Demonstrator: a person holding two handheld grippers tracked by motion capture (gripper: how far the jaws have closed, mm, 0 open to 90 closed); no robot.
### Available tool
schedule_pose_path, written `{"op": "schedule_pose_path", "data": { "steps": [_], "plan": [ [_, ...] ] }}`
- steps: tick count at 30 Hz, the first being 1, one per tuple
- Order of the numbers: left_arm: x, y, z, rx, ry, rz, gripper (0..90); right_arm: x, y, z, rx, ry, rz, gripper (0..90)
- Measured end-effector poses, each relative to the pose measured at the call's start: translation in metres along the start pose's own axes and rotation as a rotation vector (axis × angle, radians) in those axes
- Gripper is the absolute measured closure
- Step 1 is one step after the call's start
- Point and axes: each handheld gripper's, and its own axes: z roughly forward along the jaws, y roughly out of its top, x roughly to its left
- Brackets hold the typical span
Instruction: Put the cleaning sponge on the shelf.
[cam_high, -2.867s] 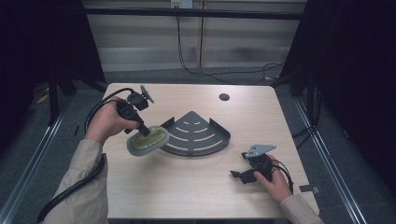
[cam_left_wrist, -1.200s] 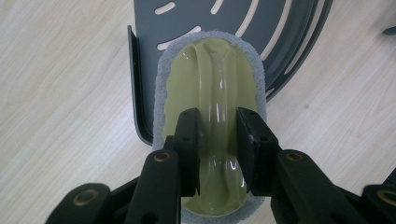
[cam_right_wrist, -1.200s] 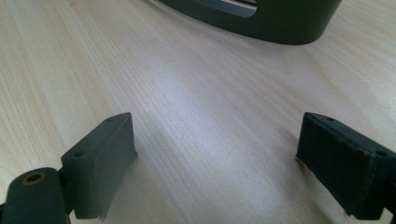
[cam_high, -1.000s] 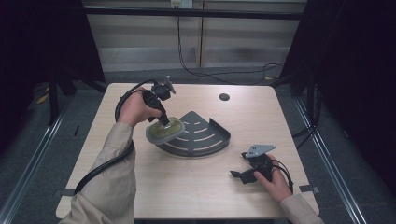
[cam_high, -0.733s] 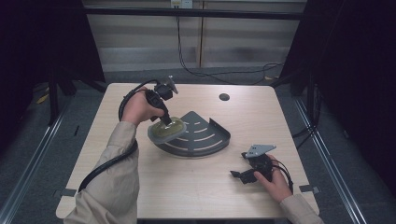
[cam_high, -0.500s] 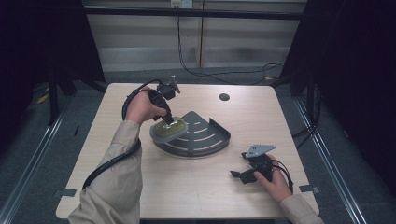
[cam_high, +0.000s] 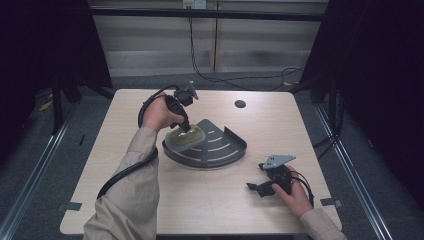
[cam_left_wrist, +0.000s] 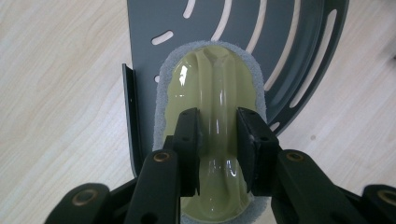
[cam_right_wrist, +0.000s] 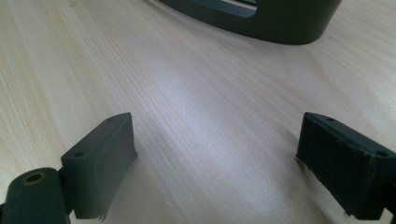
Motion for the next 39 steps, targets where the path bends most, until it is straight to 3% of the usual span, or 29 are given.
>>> {"op": "schedule_pose_path", "data": {
  "steps": [10,11,27,39],
  "plan": [
    [0.006,0.002,0.012,-0.015,0.009,-0.023,70.5,0.0,0.0,0.0,-0.002,-0.001,0.0,10.6],
    [0.006,0.001,0.015,-0.016,0.007,-0.043,70.5,0.0,0.0,0.0,-0.002,-0.001,0.0,10.6],
    [0.012,0.005,0.033,-0.03,0.027,-0.053,70.5,0.0,0.0,0.0,-0.003,-0.004,-0.004,10.6],
    [0.014,0.006,0.046,0.034,0.045,-0.078,70.4,0.0,0.0,0.0,-0.003,-0.003,-0.003,10.6]
  ]
}}
